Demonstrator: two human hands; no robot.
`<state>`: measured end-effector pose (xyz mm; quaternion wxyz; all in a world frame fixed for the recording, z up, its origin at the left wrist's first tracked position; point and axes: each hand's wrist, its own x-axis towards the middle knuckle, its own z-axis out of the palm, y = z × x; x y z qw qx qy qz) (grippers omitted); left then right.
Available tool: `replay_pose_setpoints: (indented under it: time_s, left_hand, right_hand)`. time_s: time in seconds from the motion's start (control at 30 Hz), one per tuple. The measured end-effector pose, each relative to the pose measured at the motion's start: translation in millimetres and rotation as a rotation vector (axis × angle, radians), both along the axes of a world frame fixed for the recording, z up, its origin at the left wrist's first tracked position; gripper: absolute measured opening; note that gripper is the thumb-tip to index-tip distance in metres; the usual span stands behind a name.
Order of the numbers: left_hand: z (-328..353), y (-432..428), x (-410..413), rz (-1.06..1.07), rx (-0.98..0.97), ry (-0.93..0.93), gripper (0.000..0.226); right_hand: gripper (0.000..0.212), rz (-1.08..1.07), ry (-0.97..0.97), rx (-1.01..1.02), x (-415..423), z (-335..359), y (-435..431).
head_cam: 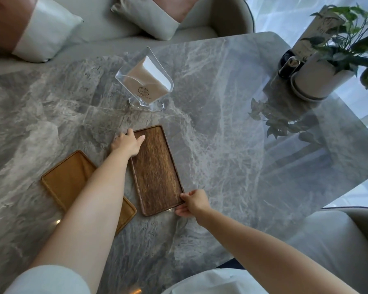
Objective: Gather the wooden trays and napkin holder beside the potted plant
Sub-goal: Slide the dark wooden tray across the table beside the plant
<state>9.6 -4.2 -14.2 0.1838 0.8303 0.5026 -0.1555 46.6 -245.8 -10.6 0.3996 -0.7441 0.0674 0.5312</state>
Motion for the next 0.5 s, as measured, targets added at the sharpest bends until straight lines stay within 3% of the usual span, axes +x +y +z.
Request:
replay_pose_setpoints:
  time_s: [0.5]
  left_hand:
    - [31, -44, 73, 0.101, 0.002, -0.151, 0.063]
  right_hand:
    - [0.027, -0.040, -0.193, 0.086, 108, 18, -48]
